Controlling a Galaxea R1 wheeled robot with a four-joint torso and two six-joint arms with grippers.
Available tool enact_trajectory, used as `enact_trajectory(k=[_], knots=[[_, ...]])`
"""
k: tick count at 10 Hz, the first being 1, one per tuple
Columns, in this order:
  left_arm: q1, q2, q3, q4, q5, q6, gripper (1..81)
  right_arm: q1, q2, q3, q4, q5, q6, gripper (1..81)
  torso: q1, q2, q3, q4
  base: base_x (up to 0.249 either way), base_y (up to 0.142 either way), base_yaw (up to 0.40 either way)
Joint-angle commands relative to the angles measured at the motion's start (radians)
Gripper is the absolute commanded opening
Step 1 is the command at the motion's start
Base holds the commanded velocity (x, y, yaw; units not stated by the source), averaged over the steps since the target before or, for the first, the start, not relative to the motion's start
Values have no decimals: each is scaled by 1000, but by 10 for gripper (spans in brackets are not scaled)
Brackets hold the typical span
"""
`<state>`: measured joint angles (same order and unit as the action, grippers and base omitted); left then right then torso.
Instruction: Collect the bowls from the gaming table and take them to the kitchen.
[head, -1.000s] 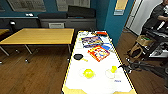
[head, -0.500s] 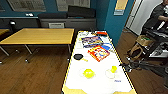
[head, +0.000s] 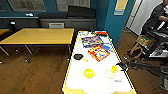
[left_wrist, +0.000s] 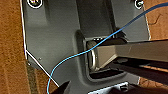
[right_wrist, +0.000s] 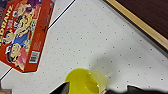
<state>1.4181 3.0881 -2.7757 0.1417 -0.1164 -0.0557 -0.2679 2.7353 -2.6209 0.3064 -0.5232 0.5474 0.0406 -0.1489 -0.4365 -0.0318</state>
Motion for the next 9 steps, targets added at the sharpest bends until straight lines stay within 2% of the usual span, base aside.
enact_trajectory(k=[1,7,9], knots=[[-14,3,4,-8,61,1,811,141,-6,-8,19,-12,22,811,0,0,0,0,0,0,0],[-15,3,4,-8,61,1,811,91,-3,-54,28,22,23,811,0,0,0,0,0,0,0],[-15,3,4,-8,61,1,811,51,-4,-54,51,49,23,811,0,0,0,0,0,0,0]])
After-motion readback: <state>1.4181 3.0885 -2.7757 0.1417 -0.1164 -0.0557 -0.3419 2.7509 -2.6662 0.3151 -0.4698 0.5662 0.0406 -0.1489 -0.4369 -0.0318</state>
